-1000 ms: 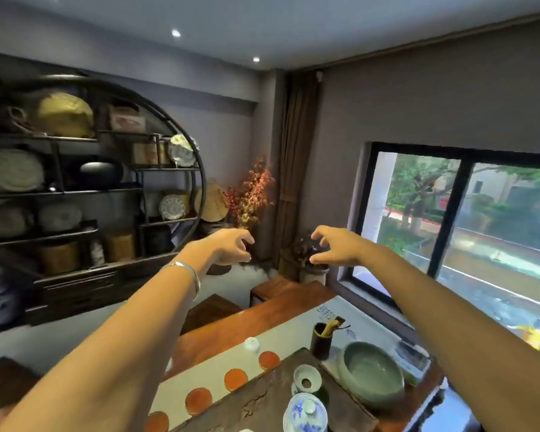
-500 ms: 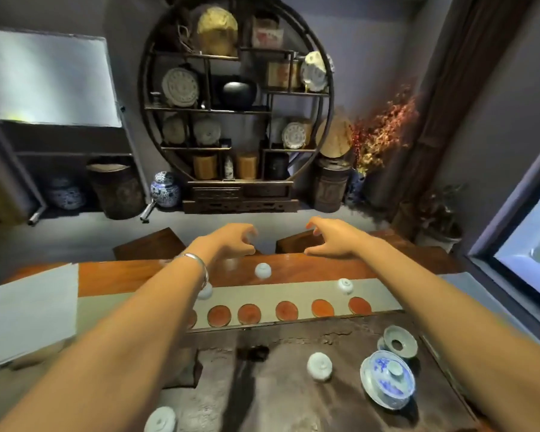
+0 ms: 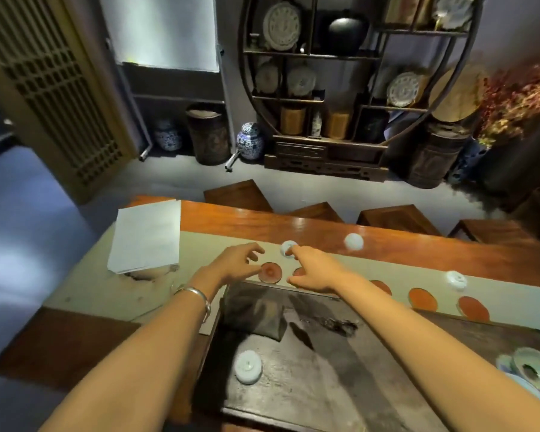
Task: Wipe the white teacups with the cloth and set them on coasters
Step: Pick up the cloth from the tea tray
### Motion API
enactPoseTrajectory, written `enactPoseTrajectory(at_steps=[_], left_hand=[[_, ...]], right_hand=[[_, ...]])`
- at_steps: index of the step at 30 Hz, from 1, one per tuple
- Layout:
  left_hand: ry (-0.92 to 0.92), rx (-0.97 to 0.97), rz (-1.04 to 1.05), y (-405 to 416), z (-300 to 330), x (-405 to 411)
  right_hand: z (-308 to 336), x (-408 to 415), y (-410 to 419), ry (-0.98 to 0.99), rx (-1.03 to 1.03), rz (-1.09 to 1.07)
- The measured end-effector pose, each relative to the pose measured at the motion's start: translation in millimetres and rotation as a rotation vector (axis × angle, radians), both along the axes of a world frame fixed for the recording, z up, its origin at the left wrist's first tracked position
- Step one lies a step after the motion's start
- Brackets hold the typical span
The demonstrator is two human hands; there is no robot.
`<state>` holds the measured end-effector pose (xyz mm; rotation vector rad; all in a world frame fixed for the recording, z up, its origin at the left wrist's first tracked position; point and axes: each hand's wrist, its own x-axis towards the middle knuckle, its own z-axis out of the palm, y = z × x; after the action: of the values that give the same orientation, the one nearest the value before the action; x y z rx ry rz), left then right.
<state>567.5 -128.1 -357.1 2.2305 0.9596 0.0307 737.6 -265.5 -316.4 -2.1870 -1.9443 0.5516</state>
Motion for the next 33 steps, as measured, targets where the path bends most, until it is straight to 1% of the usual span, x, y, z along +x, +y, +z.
enactPoseTrajectory(at_steps=[3, 6, 9, 11, 14, 16, 19, 23, 26, 29, 33], left_hand=[[0.036, -0.053, 0.005, -4.9, -30.1, -27.5], [0.055, -0.033, 0.006, -17.1, -58.5, -48.5], [0.053, -0.061, 0.007, -30.1, -82.0, -61.9], [0.052, -0.019, 0.006, -35.4, -94.5, -67.2], [0.053, 0.117, 0.02, -40.7, -110.8, -72.8], [0.067, 0.164, 0.012, -43.4, -120.6, -75.3], [0.109, 0.188, -0.005, -44.2, -134.8, -77.0], [0.061, 0.271, 0.009, -47.4, -150.2, -80.4], [0.062, 0.312, 0.008, -50.6, -156.0, -82.5], [0.065, 0.308, 0.007, -48.7, -155.6, -83.3], [0.097, 0.312, -0.045, -41.3, -151.3, -82.0]], right_hand=[[-29.8, -17.0, 12.6, -0.005, -0.066, 0.087], [-61.2, -29.7, 16.9, -0.046, -0.119, 0.153], [-89.3, -39.7, 14.7, -0.049, -0.134, 0.189], [-107.8, -44.6, 11.8, -0.051, -0.143, 0.198], [-132.2, -50.6, 8.6, -0.047, -0.144, 0.214], [-144.4, -53.1, 8.6, -0.067, -0.11, 0.224], [-157.6, -54.5, 12.8, -0.111, -0.024, 0.234], [-171.0, -60.2, 16.4, -0.145, -0.009, 0.273], [-174.9, -64.2, 14.8, -0.154, 0.013, 0.254], [-176.4, -65.9, 9.7, -0.153, 0.018, 0.238], [-177.0, -68.2, 7.0, -0.178, 0.045, 0.241]])
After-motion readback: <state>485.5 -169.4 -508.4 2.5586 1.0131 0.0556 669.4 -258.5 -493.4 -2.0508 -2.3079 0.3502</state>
